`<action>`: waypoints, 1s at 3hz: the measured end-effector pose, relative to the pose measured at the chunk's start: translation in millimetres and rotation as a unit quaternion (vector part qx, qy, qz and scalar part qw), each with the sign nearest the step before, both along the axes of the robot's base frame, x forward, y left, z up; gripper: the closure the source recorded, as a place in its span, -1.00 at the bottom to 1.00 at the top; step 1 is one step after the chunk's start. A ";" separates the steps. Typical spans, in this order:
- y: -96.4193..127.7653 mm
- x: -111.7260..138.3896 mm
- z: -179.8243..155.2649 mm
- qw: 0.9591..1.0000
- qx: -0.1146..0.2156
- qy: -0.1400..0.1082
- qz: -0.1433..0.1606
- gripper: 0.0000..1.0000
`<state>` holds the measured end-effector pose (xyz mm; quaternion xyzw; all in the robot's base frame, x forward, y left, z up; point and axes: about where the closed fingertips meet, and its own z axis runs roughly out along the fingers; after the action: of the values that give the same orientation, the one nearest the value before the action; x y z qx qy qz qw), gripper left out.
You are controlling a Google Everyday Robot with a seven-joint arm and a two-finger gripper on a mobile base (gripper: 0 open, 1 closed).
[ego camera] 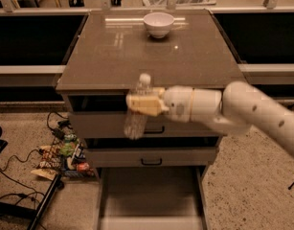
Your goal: Pick water bottle from bottom drawer and place on counter
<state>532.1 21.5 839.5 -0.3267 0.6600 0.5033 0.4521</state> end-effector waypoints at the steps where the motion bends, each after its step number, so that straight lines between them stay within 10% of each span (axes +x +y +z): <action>1: 24.8 39.7 105.0 0.998 -0.032 -0.058 -0.017 1.00; 3: 94.6 109.3 190.9 0.986 -0.058 -0.139 -0.068 1.00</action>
Offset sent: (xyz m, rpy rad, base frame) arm 0.1038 0.0729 0.2713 -0.1015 -0.3598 -0.2022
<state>641.4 116.1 1030.3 -0.3737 0.6389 0.3822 0.5532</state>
